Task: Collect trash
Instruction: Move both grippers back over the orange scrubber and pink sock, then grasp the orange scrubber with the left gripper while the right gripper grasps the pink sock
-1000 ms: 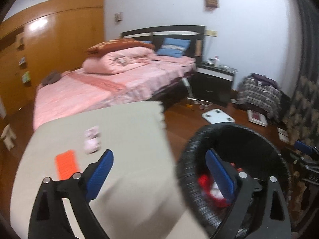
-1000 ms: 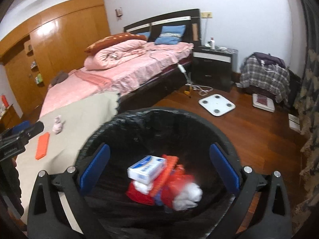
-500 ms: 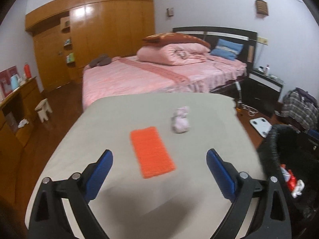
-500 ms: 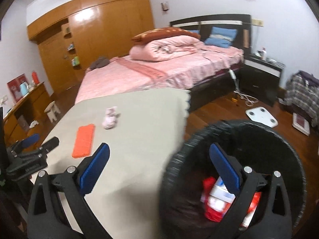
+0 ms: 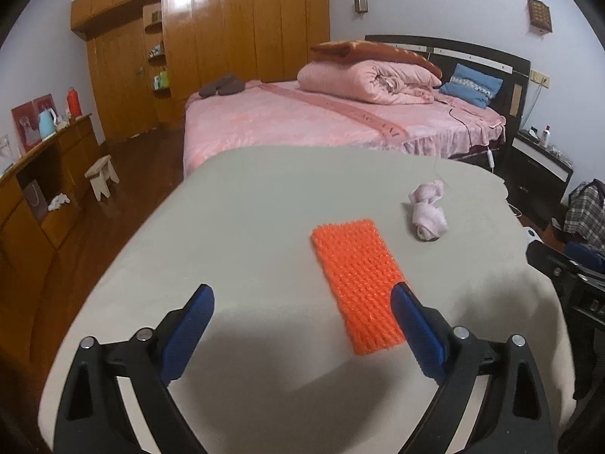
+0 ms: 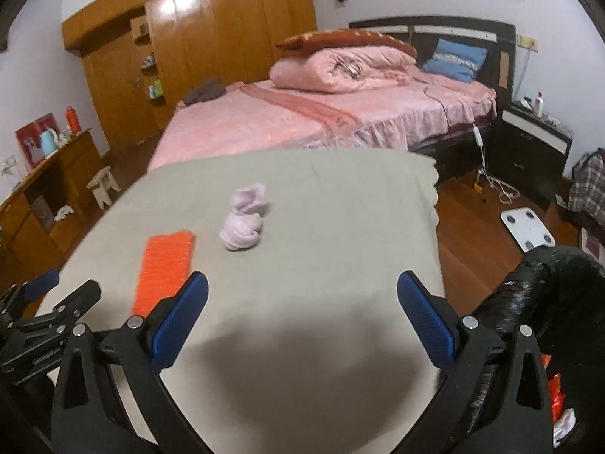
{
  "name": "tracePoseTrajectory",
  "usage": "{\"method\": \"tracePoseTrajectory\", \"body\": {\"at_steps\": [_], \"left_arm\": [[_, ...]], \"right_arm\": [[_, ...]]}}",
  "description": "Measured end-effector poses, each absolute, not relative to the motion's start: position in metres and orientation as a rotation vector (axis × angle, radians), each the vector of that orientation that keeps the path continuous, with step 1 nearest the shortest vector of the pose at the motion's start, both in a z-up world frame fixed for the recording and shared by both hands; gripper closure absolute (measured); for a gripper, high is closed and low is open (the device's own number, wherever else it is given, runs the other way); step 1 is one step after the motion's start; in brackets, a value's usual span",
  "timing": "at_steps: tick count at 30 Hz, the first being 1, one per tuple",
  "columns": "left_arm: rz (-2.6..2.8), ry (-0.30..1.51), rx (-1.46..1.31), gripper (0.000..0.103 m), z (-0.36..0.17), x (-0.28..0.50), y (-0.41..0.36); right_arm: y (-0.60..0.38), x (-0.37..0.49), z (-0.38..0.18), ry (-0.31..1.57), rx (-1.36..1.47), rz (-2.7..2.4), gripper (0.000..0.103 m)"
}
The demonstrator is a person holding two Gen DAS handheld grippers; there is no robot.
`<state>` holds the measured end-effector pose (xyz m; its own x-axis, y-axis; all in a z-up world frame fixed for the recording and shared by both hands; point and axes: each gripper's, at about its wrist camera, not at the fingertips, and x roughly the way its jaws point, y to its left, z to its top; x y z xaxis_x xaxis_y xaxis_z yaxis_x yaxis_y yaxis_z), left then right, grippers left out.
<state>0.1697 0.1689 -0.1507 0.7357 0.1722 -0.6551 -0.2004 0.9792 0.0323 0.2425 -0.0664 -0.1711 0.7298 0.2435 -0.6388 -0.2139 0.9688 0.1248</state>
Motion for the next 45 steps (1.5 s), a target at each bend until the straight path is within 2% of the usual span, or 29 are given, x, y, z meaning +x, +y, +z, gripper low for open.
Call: {"method": "tracePoseTrajectory", "body": {"at_steps": [11, 19, 22, 24, 27, 29, 45], "left_arm": [[0.152, 0.824, -0.094, 0.016, -0.188, 0.199, 0.165], [0.105, 0.875, -0.115, 0.027, -0.197, 0.207, 0.158], [0.060, 0.869, -0.107, 0.046, -0.196, 0.207, 0.153], [0.025, 0.865, -0.103, 0.067, -0.195, 0.208, 0.148], [-0.015, 0.859, -0.095, 0.083, -0.194, 0.209, 0.141], [-0.024, 0.850, -0.094, 0.087, -0.193, 0.209, 0.139], [0.022, 0.797, -0.135, 0.091, -0.183, 0.207, 0.153]], "right_arm": [[-0.064, 0.266, -0.203, 0.795, 0.040, 0.201, 0.006], [-0.059, 0.270, -0.207, 0.815, 0.015, 0.202, 0.006], [-0.060, 0.271, -0.208, 0.822, 0.012, 0.200, 0.006], [-0.059, 0.272, -0.208, 0.827, 0.009, 0.198, 0.006], [-0.059, 0.272, -0.208, 0.828, 0.005, 0.196, 0.006], [-0.059, 0.273, -0.208, 0.830, 0.007, 0.197, 0.006], [-0.055, 0.276, -0.207, 0.816, 0.015, 0.197, 0.006]]}}
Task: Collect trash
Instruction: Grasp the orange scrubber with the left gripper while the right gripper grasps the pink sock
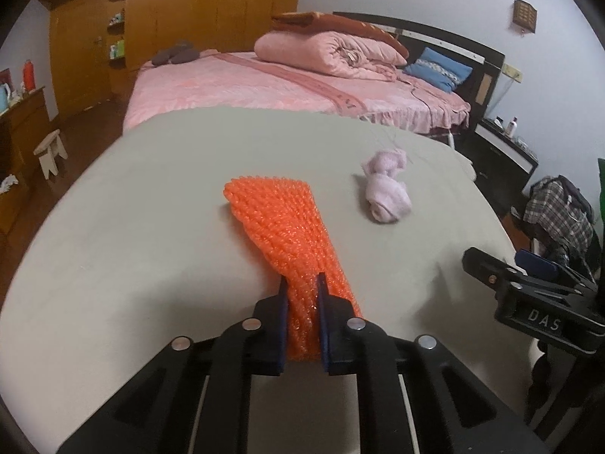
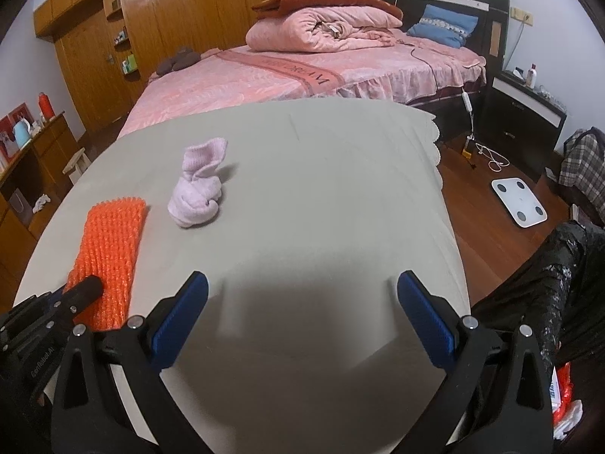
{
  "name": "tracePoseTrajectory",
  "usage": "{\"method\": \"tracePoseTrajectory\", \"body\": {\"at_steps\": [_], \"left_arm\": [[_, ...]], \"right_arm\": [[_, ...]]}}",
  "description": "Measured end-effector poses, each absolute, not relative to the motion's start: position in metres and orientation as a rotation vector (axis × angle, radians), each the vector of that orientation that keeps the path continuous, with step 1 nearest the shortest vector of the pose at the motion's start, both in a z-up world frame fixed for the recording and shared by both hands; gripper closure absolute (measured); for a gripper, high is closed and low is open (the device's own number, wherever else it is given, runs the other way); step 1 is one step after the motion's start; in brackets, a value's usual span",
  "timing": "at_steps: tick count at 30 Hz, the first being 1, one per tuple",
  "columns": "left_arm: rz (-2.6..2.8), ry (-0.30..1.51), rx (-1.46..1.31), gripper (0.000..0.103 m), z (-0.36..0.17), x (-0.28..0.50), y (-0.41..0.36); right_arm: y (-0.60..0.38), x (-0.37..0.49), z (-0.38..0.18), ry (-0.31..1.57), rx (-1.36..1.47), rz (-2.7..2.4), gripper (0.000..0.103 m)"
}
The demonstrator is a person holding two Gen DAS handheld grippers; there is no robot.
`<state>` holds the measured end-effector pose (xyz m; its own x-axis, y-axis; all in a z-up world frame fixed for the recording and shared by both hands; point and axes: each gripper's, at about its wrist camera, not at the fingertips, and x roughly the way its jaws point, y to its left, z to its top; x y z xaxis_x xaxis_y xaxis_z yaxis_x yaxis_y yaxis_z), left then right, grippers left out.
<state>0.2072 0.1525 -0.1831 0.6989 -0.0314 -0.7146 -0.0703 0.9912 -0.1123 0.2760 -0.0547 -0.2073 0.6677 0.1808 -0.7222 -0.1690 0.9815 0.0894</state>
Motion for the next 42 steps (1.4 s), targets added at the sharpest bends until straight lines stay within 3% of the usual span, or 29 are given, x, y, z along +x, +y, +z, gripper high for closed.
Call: {"method": "tracePoseTrajectory", "body": {"at_steps": [17, 26, 28, 30, 42], "left_arm": [[0.145, 0.805, -0.134, 0.091, -0.186, 0.237, 0.219], [0.145, 0.817, -0.173, 0.091, -0.192, 0.239, 0.227], [0.144, 0.822, -0.175, 0.090, -0.193, 0.240, 0.228], [0.145, 0.825, -0.174, 0.090, -0.194, 0.239, 0.228], [0.145, 0.831, -0.166, 0.090, -0.196, 0.239, 0.229]], "right_arm": [[0.010, 0.328, -0.195, 0.791, -0.027, 0.290, 0.006], [0.028, 0.345, -0.215, 0.875, -0.050, 0.315, 0.043], [0.030, 0.344, -0.215, 0.874, -0.052, 0.326, 0.056], [0.031, 0.344, -0.215, 0.876, -0.059, 0.318, 0.061], [0.030, 0.342, -0.216, 0.875, -0.059, 0.312, 0.065]]}}
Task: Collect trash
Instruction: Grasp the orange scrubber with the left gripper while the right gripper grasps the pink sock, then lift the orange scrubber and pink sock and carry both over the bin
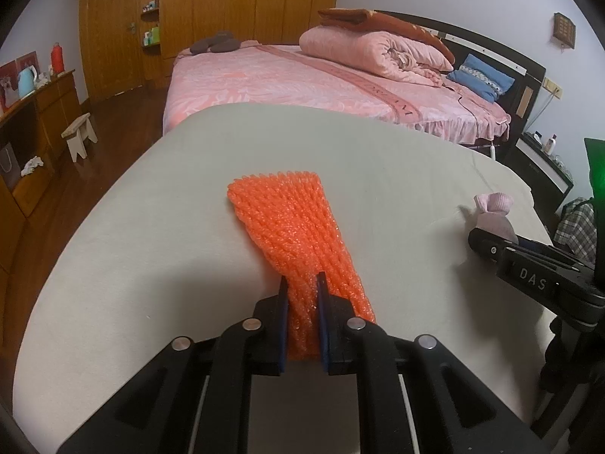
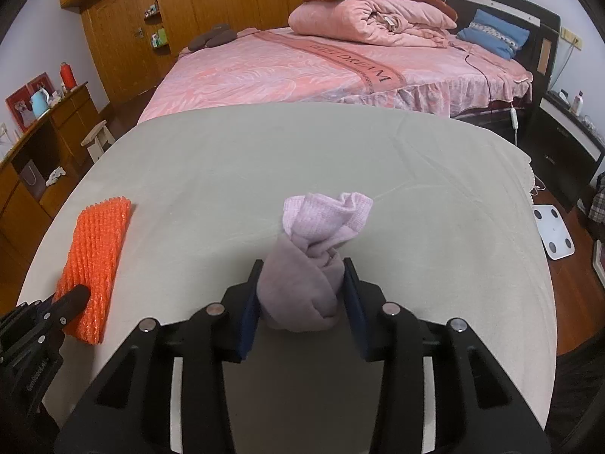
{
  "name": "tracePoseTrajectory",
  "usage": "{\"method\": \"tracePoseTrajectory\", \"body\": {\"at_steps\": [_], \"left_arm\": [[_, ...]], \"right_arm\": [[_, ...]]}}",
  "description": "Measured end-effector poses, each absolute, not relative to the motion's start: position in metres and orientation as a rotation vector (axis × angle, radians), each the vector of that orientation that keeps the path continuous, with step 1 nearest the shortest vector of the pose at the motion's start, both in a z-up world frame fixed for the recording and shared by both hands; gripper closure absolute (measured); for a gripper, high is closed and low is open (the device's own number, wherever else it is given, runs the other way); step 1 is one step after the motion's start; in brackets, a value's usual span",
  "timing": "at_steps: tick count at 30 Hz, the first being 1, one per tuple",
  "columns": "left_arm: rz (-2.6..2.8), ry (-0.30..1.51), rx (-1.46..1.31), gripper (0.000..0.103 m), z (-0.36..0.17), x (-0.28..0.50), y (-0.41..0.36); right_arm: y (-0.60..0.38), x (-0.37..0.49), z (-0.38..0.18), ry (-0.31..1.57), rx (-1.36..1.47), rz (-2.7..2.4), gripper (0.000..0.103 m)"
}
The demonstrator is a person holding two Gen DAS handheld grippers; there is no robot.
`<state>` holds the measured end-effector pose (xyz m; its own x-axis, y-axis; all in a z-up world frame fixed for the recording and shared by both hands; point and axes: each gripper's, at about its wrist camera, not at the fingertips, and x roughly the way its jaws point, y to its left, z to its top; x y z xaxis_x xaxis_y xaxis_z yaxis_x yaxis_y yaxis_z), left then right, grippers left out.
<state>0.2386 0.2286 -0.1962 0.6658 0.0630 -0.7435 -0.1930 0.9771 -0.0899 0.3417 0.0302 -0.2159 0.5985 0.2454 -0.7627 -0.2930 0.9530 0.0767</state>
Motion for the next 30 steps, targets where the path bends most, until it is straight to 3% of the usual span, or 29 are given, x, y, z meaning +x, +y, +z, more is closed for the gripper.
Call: {"method": "tracePoseTrajectory", "body": {"at_steps": [11, 30], "left_arm": [[0.151, 0.823, -0.152, 0.091, -0.193, 0.237, 0.226], [0.119, 0.733, -0.110, 0.091, -0.136, 0.180, 0.190]], "right_arm": [[0.022, 0.335, -0.207, 0.875, -0.014, 0.344, 0.068], [-0.022, 0.258, -0.143, 0.761, 0.019, 0.427, 0.068]]}}
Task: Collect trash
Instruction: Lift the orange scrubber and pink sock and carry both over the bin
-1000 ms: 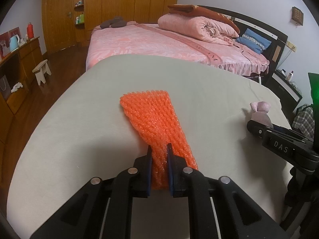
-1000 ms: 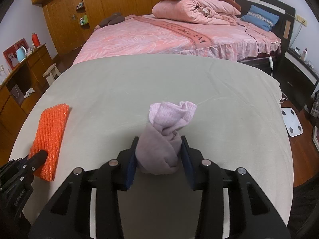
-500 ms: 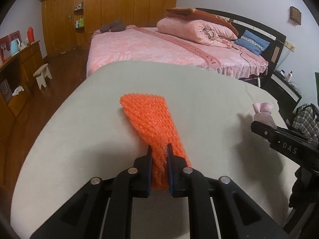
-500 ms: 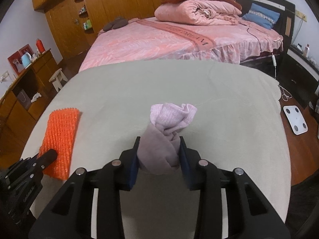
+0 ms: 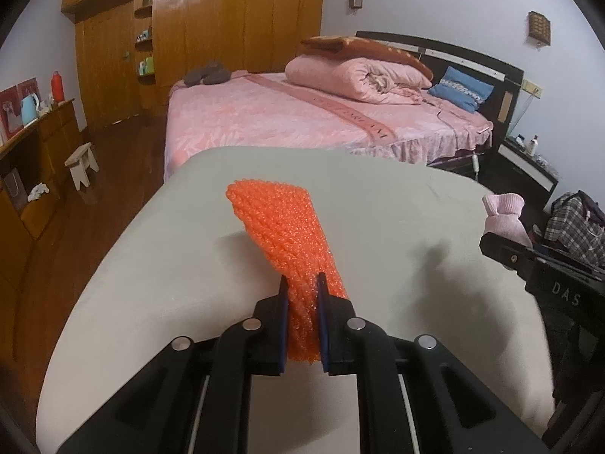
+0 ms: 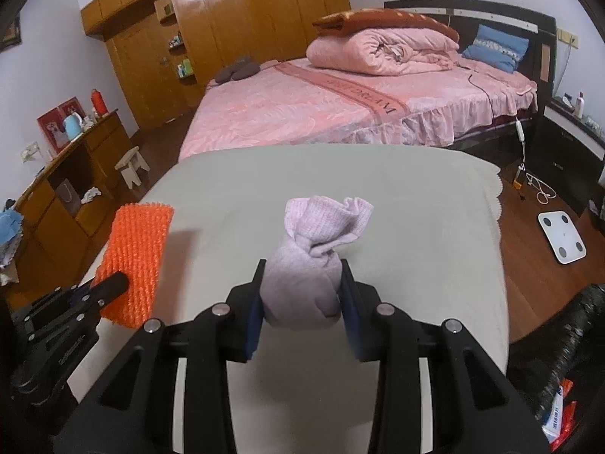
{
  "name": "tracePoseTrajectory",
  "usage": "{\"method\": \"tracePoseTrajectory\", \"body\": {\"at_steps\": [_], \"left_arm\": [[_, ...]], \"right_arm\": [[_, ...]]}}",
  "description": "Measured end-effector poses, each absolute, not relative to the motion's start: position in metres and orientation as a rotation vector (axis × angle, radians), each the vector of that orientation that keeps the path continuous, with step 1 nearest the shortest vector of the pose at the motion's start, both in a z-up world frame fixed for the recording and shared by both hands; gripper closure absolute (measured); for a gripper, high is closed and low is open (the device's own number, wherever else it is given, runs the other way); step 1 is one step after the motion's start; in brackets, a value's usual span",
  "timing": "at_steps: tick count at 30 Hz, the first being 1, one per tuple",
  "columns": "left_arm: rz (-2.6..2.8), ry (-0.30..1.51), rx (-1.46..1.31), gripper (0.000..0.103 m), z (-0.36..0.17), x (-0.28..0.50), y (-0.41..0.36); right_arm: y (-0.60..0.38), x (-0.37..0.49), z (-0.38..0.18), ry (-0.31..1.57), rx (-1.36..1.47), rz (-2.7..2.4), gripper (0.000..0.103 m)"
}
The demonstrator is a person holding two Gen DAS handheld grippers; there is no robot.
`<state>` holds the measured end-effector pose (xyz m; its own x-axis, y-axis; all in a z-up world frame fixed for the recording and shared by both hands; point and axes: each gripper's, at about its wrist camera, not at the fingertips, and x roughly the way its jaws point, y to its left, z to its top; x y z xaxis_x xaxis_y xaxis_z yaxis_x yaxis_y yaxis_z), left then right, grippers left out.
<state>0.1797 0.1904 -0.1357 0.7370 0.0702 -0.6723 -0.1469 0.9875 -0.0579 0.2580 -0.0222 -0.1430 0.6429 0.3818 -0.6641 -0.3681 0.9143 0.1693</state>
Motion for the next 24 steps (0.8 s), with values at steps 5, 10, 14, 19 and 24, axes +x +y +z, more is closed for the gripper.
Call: {"method": "tracePoseTrajectory", "body": {"at_steps": [5, 10, 14, 19, 24], "left_arm": [[0.101, 0.706, -0.103, 0.091, -0.117, 0.161, 0.175], [0.070, 0.687, -0.107, 0.091, -0.101, 0.142, 0.156], [0.049, 0.670, -0.084, 0.091, -0.092, 0.129, 0.142], [0.014, 0.652, -0.078, 0.091, -0.080, 0.112, 0.126], [-0.038, 0.635, -0.066, 0.091, -0.067, 0.094, 0.105]], "right_arm": [[-0.035, 0.230, -0.125, 0.734, 0.014, 0.450, 0.068], [-0.052, 0.204, -0.106, 0.706, 0.013, 0.462, 0.068], [-0.067, 0.184, -0.092, 0.682, 0.018, 0.463, 0.068], [-0.089, 0.158, -0.077, 0.651, 0.010, 0.457, 0.068], [-0.113, 0.135, -0.067, 0.626, 0.013, 0.437, 0.068]]}}
